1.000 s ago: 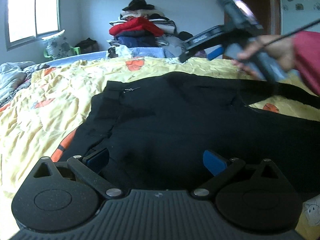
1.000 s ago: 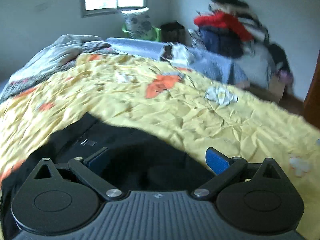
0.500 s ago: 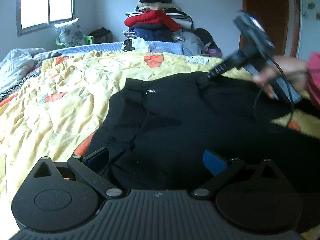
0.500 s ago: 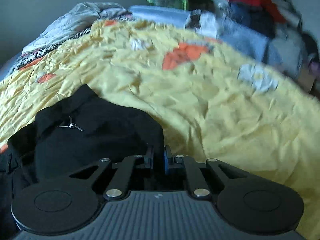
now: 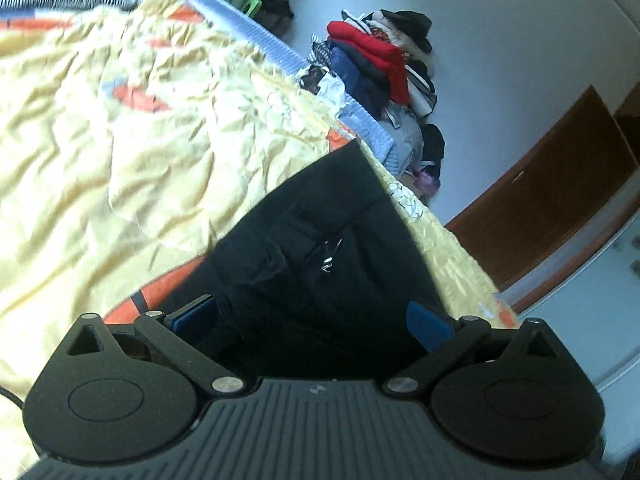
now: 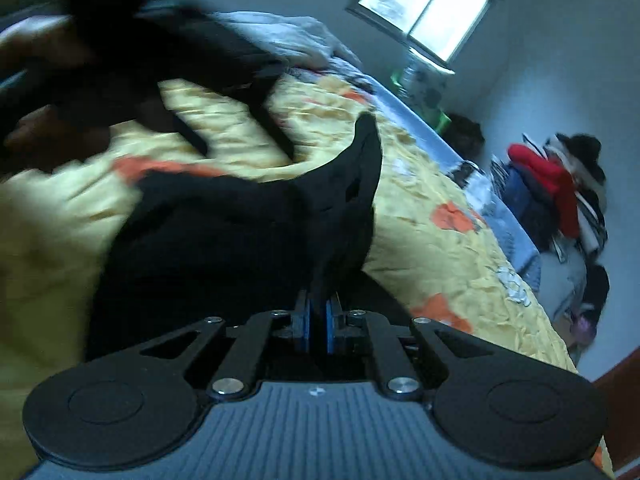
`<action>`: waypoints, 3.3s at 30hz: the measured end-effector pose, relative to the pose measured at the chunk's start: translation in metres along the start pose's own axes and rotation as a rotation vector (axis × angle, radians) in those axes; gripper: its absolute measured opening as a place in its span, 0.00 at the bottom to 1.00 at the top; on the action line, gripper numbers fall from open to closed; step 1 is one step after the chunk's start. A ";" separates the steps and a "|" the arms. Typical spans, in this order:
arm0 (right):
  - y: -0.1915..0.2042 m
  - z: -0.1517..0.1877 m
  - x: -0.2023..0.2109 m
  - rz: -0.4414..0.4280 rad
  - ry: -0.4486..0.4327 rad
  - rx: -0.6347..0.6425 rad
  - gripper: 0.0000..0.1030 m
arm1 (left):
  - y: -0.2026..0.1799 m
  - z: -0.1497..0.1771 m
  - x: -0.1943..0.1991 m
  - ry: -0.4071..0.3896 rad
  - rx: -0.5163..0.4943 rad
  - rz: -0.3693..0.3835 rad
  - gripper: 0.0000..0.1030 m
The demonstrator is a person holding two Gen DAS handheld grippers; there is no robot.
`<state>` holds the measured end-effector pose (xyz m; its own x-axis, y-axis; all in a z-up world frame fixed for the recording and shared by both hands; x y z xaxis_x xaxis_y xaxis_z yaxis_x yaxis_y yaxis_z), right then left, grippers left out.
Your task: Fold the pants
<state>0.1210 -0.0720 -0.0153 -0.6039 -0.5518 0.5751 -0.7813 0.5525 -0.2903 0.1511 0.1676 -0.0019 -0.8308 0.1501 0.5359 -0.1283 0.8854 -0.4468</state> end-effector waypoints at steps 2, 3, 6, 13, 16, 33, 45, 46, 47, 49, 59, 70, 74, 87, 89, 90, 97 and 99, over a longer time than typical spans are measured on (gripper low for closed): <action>0.015 0.008 0.005 -0.004 0.008 0.017 0.07 | 0.003 0.002 -0.002 0.010 0.050 0.030 0.99; 0.020 0.011 0.005 -0.002 0.013 0.023 0.07 | 0.004 0.003 -0.002 0.011 0.073 0.040 0.99; 0.033 0.020 0.006 -0.004 0.027 0.034 0.07 | 0.006 0.009 0.001 -0.007 0.114 0.023 0.98; 0.044 0.023 0.004 -0.036 0.021 -0.016 0.07 | 0.027 0.020 0.005 0.033 0.056 -0.084 0.08; 0.055 0.025 0.012 -0.058 0.017 -0.020 0.07 | 0.027 0.029 0.019 0.026 -0.035 -0.106 0.06; 0.052 0.056 0.072 0.063 -0.046 -0.225 0.60 | 0.001 0.038 0.076 -0.143 -0.336 -0.456 0.77; -0.031 0.179 0.203 0.412 0.055 -1.049 0.60 | -0.168 0.072 0.022 0.034 -0.766 0.160 0.76; -0.036 0.189 0.219 0.446 0.037 -1.111 0.60 | -0.180 0.082 0.018 0.049 -0.805 0.208 0.76; -0.043 0.198 0.232 0.492 0.015 -1.172 0.60 | -0.191 0.093 0.016 0.061 -0.854 0.253 0.76; -0.067 0.211 0.250 0.583 -0.054 -1.259 0.60 | -0.209 0.114 0.011 0.069 -0.958 0.310 0.75; -0.272 0.289 0.250 0.509 -0.518 -1.689 0.61 | -0.254 0.189 -0.018 0.079 -1.275 0.343 0.66; -0.341 0.358 0.199 0.507 -0.431 -1.974 0.61 | -0.252 0.194 -0.049 0.140 -1.229 0.321 0.62; -0.346 0.357 0.184 0.530 -0.440 -1.971 0.56 | -0.254 0.195 -0.054 0.150 -1.208 0.343 0.57; -0.314 0.323 0.255 0.554 -0.675 -1.849 0.05 | -0.260 0.184 -0.047 0.181 -1.111 0.462 0.05; -0.295 0.316 0.282 0.563 -0.724 -1.819 0.05 | -0.260 0.182 -0.036 0.183 -1.115 0.515 0.04; -0.282 0.315 0.296 0.579 -0.743 -1.805 0.05 | -0.259 0.181 -0.029 0.192 -1.112 0.553 0.04; -0.168 0.365 0.367 0.751 -0.738 -1.911 0.05 | -0.246 0.188 -0.003 0.313 -1.106 0.718 0.05; -0.139 0.388 0.374 0.784 -0.737 -1.990 0.06 | -0.244 0.192 0.001 0.332 -1.126 0.732 0.05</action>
<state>-0.0574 -0.5972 -0.0572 -0.9162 0.2145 0.3384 0.3763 0.1712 0.9105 0.0778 -0.1328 -0.0304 -0.3313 0.6861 0.6477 0.9111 0.4110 0.0307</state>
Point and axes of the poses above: each gripper's, at about its wrist camera, not at the fingertips, and x roughly against the way its jaws point, y to its left, z to its underside, the point moved 3 cm from there along -x, roughly the way its jaws point, and after that the axes turned 13 degrees about -x, right-handed, at the moved point
